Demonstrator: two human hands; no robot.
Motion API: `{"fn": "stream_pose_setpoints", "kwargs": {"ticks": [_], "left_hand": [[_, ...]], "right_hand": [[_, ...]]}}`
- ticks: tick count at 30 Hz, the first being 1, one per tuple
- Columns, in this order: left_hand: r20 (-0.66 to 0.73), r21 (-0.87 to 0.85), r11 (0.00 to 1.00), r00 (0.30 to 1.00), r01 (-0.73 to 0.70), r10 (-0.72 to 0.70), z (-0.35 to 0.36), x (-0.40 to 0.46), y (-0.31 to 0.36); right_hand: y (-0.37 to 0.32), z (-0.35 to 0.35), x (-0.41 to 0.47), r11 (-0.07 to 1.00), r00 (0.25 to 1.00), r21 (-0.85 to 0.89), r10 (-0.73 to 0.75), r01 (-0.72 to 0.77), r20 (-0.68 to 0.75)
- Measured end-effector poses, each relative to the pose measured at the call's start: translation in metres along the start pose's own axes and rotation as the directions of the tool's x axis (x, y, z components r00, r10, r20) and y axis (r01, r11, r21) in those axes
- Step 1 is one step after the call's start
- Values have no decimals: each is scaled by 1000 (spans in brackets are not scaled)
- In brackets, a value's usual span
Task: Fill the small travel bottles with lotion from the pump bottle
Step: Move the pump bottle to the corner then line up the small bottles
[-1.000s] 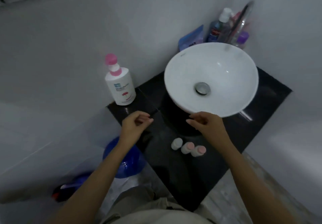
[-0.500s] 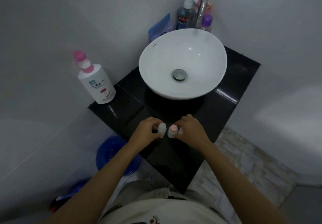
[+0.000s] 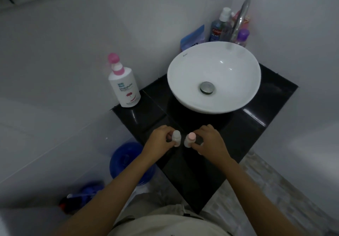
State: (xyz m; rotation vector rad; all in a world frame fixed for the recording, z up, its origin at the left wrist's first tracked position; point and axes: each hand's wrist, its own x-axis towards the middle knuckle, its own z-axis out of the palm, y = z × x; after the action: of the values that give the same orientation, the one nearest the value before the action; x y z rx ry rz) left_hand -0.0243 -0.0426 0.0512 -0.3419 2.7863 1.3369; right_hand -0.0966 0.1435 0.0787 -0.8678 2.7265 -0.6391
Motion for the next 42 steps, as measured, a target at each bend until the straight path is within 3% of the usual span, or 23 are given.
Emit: {"fn": "stream_pose_setpoints", "kwargs": {"ticks": [5, 12, 21, 42], "left_hand": [[-206, -18, 996, 974, 89, -91, -35, -6, -12], [-430, -47, 961, 863, 272, -265, -77, 11, -40], [-478, -76, 911, 787, 406, -391, -93, 46, -73], [-473, -108, 909, 783, 403, -404, -93, 68, -85]], "right_hand": [[-31, -5, 27, 994, 996, 88, -73, 68, 47], [-85, 10, 98, 977, 980, 149, -171, 154, 105], [-119, 52, 177, 982, 968, 112, -173, 154, 183], [-117, 79, 206, 986, 962, 117, -141, 117, 234]]}}
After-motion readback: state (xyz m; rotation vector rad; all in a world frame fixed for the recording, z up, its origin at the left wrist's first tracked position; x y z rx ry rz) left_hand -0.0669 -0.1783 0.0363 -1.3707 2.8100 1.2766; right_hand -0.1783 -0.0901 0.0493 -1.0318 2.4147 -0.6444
